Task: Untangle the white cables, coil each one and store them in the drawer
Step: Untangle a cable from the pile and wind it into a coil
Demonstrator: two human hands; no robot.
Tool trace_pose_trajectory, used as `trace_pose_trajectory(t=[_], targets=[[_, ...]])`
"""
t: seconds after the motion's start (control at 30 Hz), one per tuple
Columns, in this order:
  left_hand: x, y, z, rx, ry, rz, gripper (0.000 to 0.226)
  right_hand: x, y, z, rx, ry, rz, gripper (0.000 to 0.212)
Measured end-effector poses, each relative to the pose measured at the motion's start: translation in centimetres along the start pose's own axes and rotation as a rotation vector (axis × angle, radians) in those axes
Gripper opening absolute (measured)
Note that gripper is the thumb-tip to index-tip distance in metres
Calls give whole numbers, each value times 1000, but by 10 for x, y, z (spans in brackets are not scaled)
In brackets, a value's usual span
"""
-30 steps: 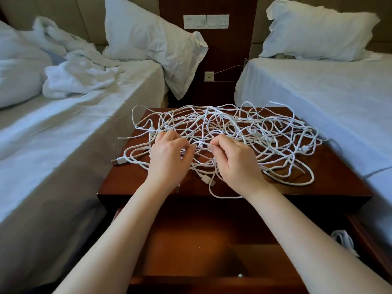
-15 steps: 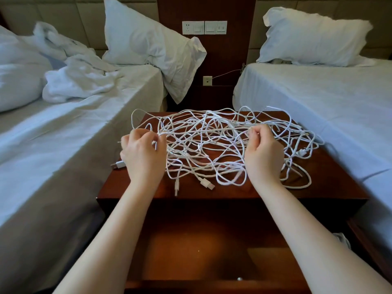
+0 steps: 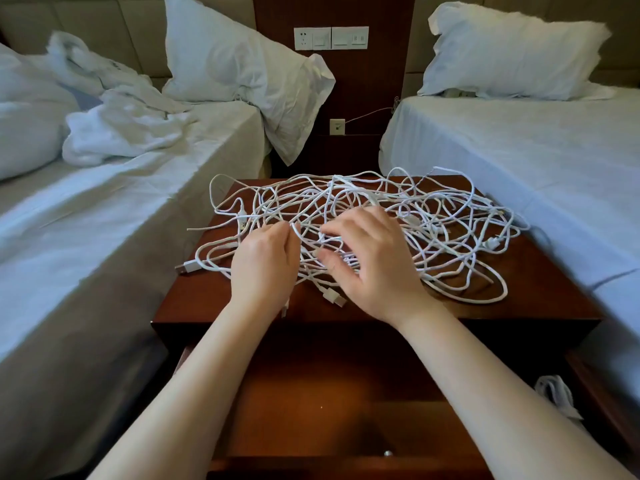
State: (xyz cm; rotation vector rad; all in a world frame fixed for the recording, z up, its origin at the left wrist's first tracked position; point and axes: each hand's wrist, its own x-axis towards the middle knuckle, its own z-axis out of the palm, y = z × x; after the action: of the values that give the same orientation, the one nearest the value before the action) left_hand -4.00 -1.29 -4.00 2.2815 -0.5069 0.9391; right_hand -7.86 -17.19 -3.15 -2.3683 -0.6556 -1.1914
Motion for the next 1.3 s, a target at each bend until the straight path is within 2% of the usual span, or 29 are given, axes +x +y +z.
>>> trace_pose_trajectory(t=[0.13, 0.23, 0.33, 0.43, 0.53, 0.63, 0.73, 0.87, 1.03, 1.13, 1.23, 1.3], targets=[[1, 2, -2, -63, 22, -12, 37, -5, 6, 10, 11, -20, -18, 24], [1, 0, -1, -68, 45, -34, 40, -5, 17, 5, 50, 10, 130, 31], [6, -5, -5, -67, 82, -90, 48, -6, 31, -4, -33, 86, 265, 33], [9, -8, -7, -122, 98, -218, 38, -11, 45, -4, -171, 88, 343, 40], [9, -3, -3, -338, 69, -376, 35, -16, 51, 2, -246, 61, 383, 46], [12, 3, -4, -725, -15, -543, 40, -16, 51, 4, -244, 48, 418, 35], [10, 7, -3, -835, -43, -583, 47, -15, 49, 5, -234, 67, 364, 36], [5, 12, -2, -707, -22, -515, 48, -10, 40, 4, -256, 100, 254, 23], [3, 15, -1, -726, -37, -490, 45, -6, 7, 5, 41, -67, 107, 32], [4, 14, -3, -742, -40, -514, 44, -5, 2, 6, 32, -75, 75, 33], [7, 15, -5, -872, -16, -603, 46, -8, 11, 7, -39, -238, 91, 36], [8, 17, -6, -1001, -14, -645, 44, -11, 13, 8, 9, -348, 121, 30]])
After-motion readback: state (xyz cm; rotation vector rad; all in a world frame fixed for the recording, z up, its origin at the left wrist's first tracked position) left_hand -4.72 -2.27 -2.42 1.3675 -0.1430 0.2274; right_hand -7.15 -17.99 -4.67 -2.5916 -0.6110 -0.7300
